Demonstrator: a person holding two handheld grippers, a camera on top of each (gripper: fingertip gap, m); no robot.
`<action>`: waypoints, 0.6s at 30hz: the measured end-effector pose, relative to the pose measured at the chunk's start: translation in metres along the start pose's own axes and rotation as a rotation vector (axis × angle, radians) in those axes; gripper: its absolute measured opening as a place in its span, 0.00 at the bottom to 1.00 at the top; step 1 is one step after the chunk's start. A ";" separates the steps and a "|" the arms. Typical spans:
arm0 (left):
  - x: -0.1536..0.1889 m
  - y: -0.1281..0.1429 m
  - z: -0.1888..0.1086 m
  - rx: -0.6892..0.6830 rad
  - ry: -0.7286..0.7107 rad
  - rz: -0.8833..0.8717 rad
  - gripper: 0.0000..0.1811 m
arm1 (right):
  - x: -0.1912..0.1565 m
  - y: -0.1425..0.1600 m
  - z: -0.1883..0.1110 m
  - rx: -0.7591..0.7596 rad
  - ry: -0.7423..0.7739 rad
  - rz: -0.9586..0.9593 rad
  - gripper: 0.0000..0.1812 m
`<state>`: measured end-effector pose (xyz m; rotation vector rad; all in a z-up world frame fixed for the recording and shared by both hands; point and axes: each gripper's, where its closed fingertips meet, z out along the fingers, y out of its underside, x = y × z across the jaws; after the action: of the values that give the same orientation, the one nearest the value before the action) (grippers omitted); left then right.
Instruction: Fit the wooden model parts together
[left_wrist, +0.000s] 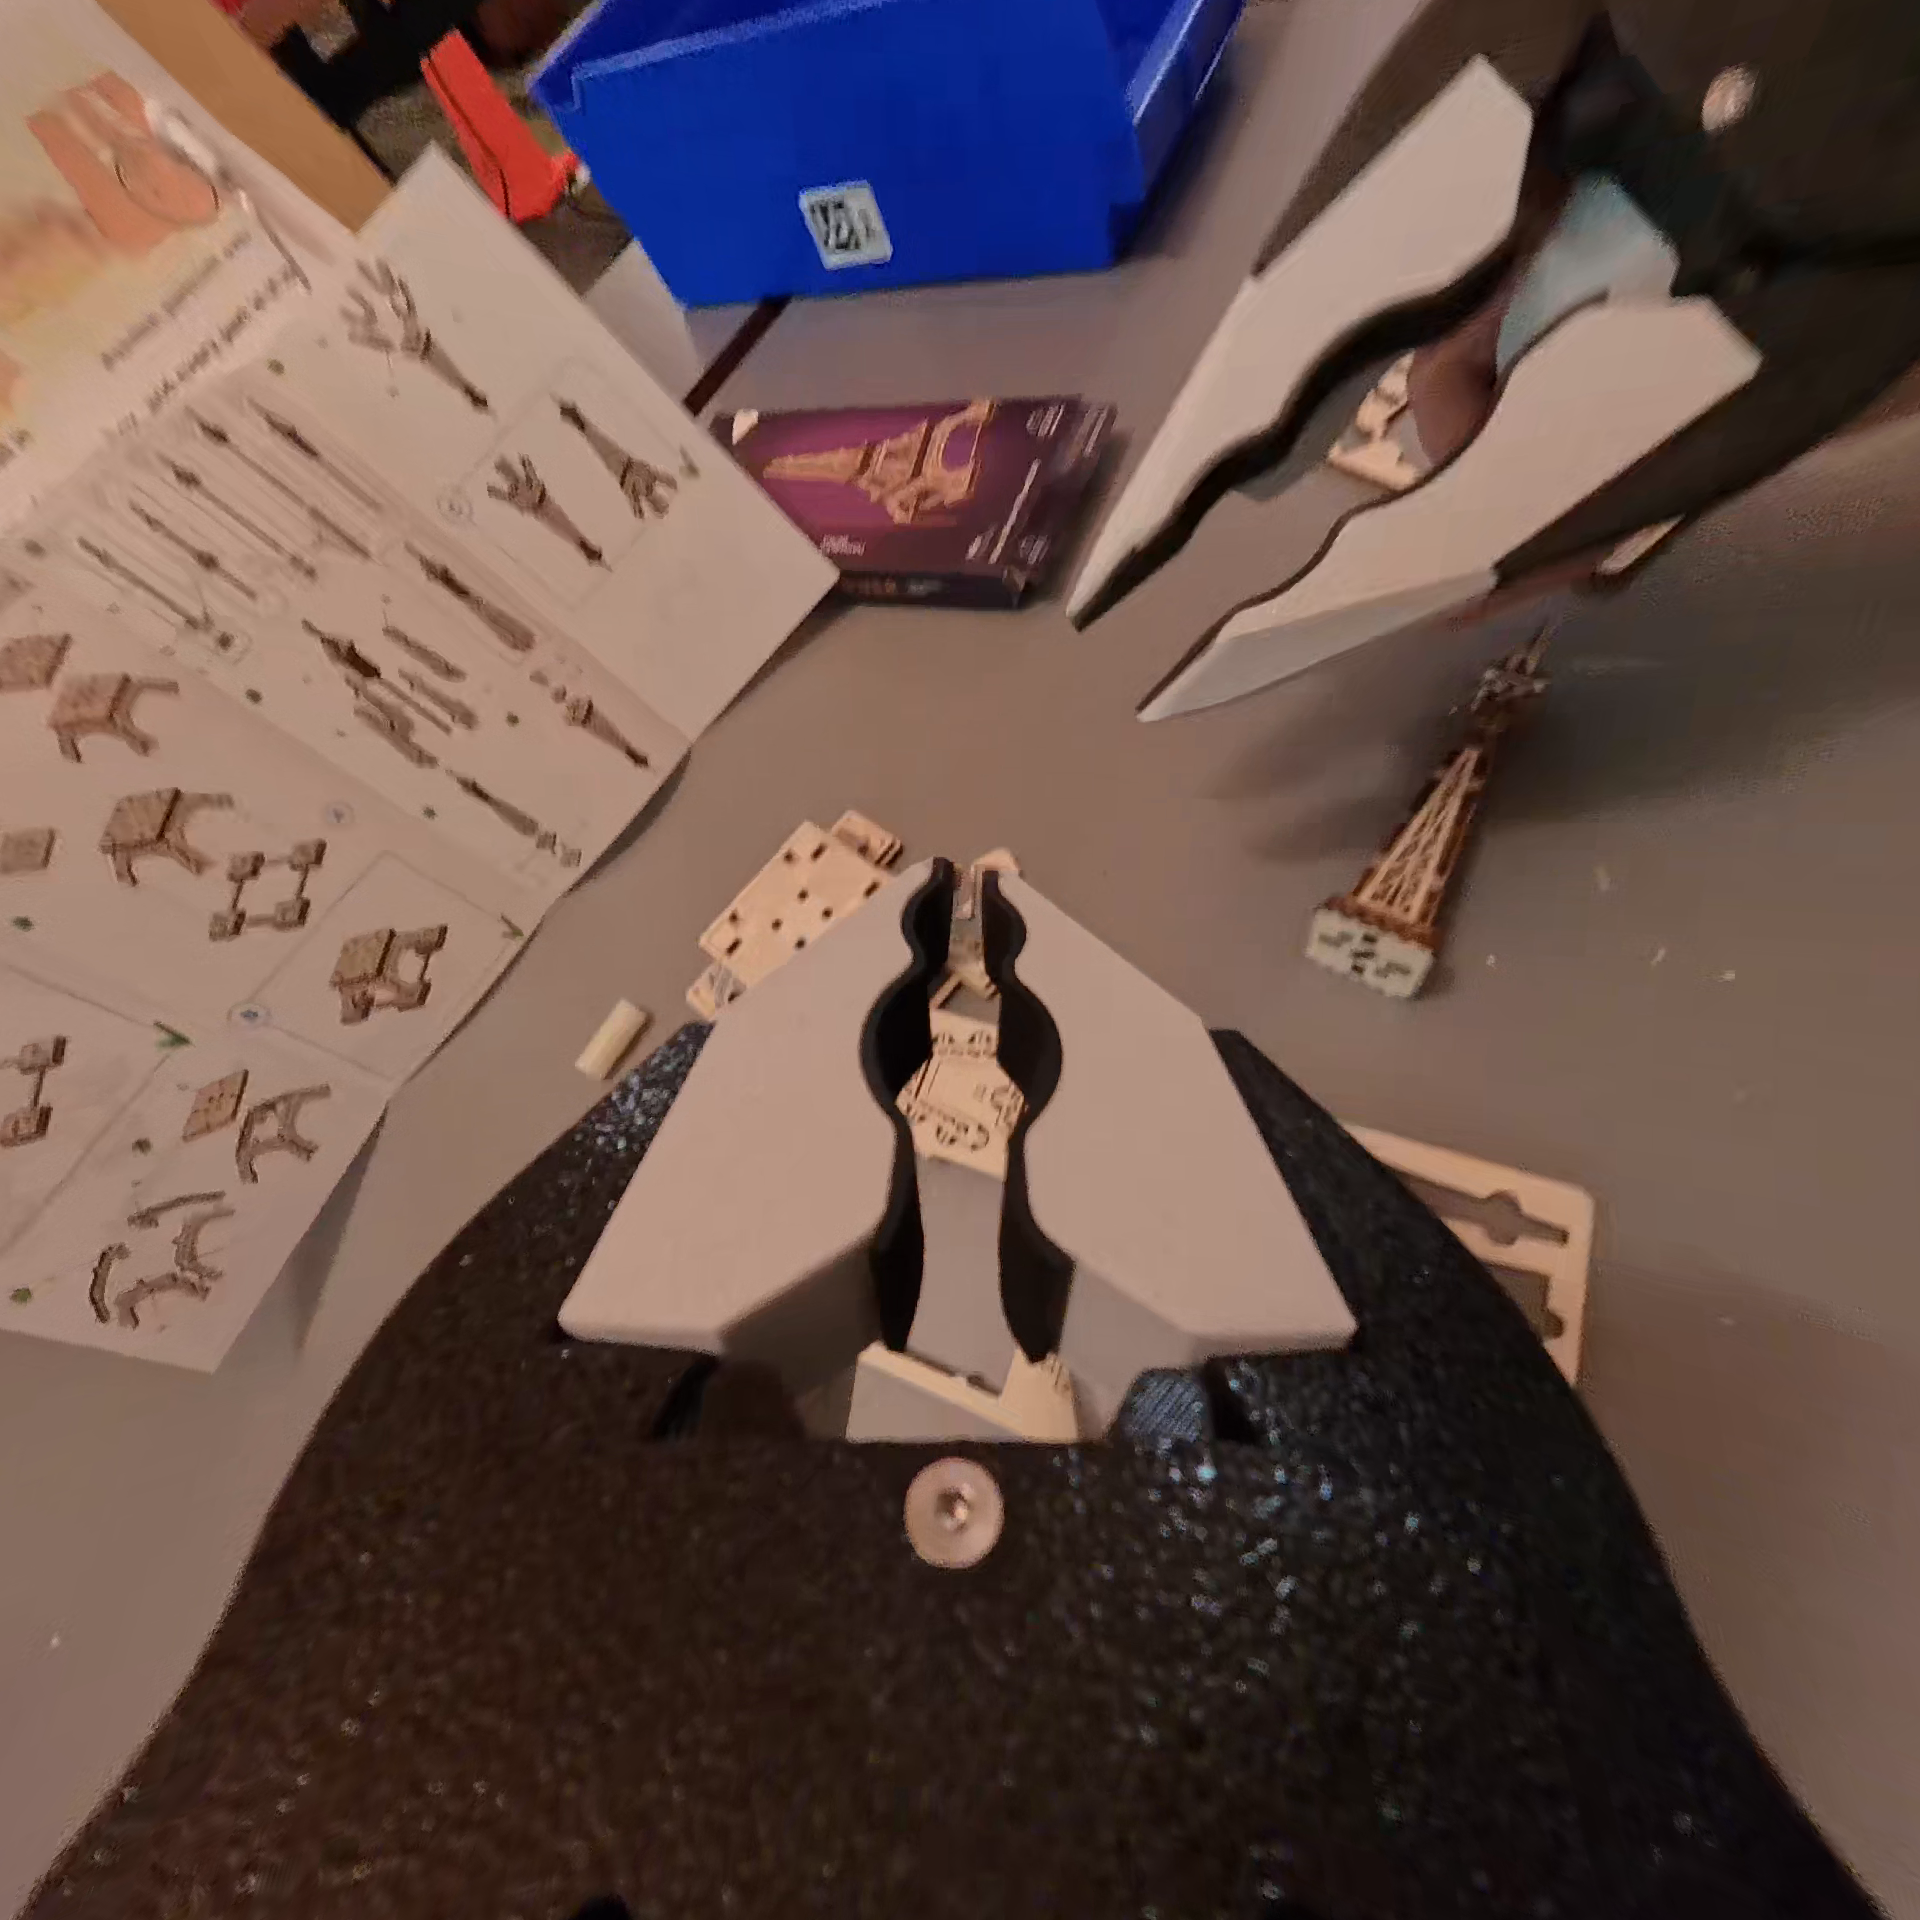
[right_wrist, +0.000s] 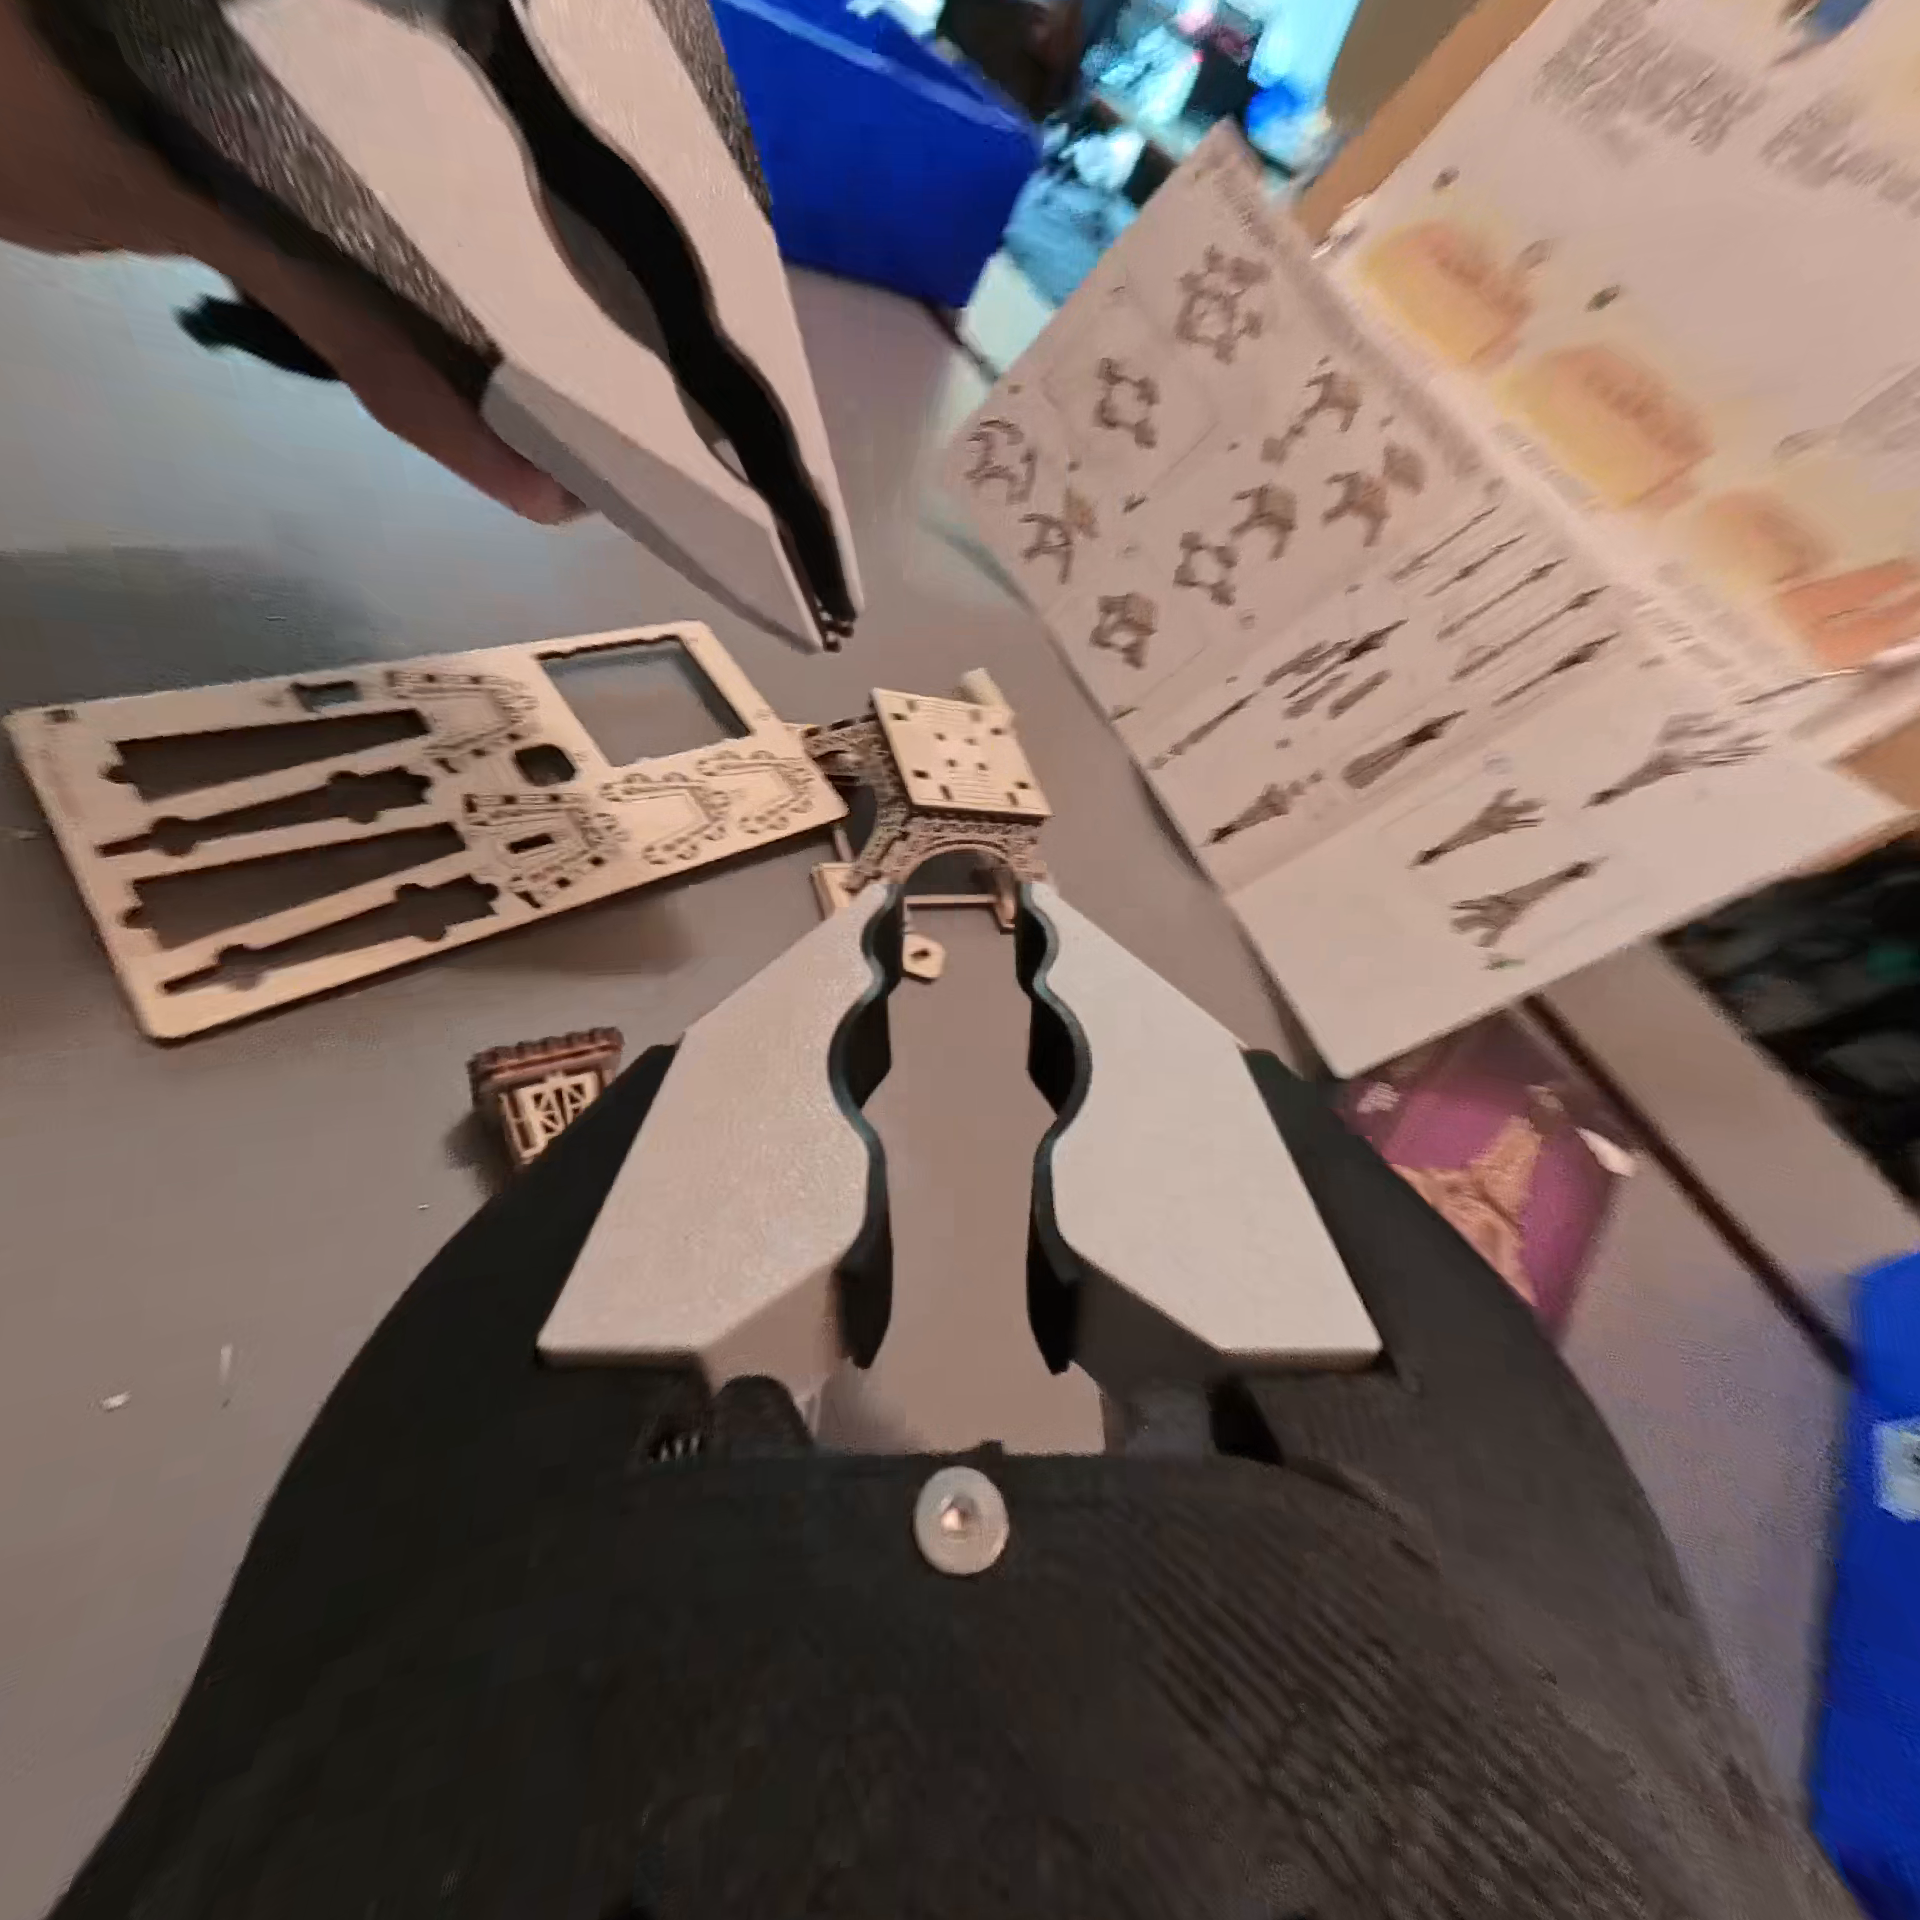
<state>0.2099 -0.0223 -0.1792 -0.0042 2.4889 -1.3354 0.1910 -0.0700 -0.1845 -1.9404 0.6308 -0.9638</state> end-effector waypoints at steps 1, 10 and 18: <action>-0.003 0.008 0.001 -0.018 -0.001 -0.011 0.02 | -0.005 0.002 0.007 -0.033 -0.082 0.012 0.13; -0.004 0.024 -0.003 0.001 0.037 -0.066 0.02 | -0.014 0.057 0.055 -0.395 -0.372 -0.107 0.19; 0.013 0.014 -0.008 0.074 0.157 -0.023 0.02 | -0.018 0.057 0.064 -0.355 -0.582 -0.057 0.17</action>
<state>0.1974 -0.0093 -0.1899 0.0928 2.5722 -1.4895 0.2296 -0.0556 -0.2614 -2.4164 0.4217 -0.2879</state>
